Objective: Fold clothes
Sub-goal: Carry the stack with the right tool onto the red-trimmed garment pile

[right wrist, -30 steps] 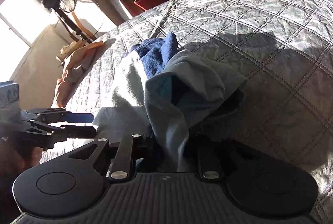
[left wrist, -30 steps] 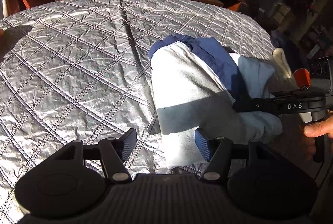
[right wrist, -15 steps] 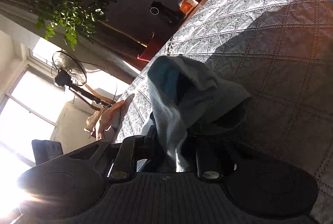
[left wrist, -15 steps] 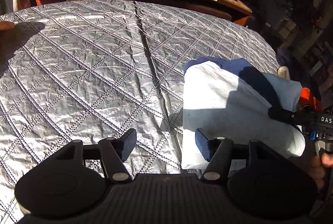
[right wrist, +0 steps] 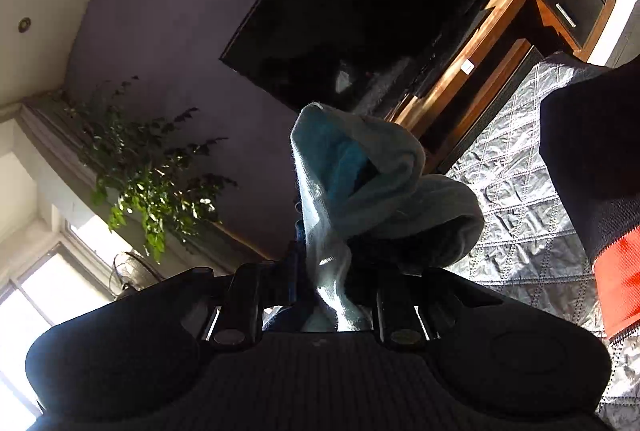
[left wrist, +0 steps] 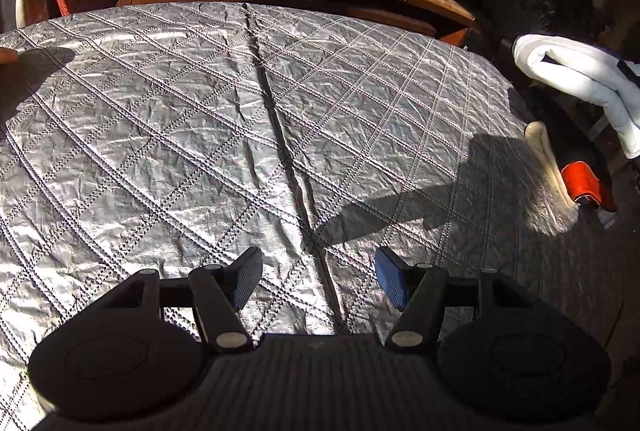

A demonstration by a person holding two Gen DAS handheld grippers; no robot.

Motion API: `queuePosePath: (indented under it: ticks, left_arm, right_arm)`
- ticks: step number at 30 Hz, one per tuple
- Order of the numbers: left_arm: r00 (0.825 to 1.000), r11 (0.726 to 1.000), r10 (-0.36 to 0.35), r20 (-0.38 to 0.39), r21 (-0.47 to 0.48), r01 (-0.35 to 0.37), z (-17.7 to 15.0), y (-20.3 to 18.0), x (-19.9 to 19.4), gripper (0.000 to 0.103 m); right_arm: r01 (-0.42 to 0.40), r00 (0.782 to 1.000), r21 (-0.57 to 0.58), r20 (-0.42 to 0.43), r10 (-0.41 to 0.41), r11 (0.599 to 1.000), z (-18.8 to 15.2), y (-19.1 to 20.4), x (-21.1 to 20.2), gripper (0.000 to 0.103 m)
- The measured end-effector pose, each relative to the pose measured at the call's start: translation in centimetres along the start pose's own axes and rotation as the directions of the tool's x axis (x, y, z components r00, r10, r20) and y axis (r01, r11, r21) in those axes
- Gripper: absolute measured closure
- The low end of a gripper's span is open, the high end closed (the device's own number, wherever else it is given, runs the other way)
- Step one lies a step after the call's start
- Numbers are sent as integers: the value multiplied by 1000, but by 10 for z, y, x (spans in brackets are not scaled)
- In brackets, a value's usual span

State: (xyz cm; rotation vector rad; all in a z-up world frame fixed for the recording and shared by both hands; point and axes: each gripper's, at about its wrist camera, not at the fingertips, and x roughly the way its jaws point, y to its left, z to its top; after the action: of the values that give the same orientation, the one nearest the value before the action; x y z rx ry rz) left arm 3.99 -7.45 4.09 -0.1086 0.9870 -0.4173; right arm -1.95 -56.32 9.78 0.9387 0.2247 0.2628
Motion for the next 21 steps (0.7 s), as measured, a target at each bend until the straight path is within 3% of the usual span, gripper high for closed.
queuePosePath:
  ticks: [3,5,7,9,13,15,18,19,21]
  left_arm:
    - [1000,1000,3,-8,7,-3,0,-1,4,45]
    - [1000,1000,1,-10,9,-1,0,-3,6,45]
    - [1000,1000,-3,-9,14,3,1,-6,7,45]
    - [1000,1000,-9,-8,24,9,1,-10,9,45]
    - [1000,998,-9,-10,57,10,-2,-16,10,45]
    - [1000,998,-11,-12,65,12,-3,-18,10,45]
    - [1000,998,-15,-12,65,15,-3,-20,11,45]
    - [1000,998,-16,-11,63,16,-3,-21,10,44]
    - [1000,998,-16,-12,60,16,-2,-21,10,42]
  right_arm:
    - [48,988,9,143,-49,999,33,-18,-16,82]
    - [155,970,33,184,-158,987,41,-46,-23,82]
    - [301,933,101,175,-315,948,40,-83,-27,82]
    - [447,875,120,146,-461,886,33,-108,-27,82]
    - [527,837,27,153,-525,849,24,-117,-25,76]
    - [599,798,-61,134,-588,799,26,-112,-16,53]
    - [653,757,-127,129,-641,746,30,-106,-13,44]
    - [684,729,-144,144,-669,715,30,-100,-15,40]
    - [753,658,-200,182,-731,627,28,-88,-16,22]
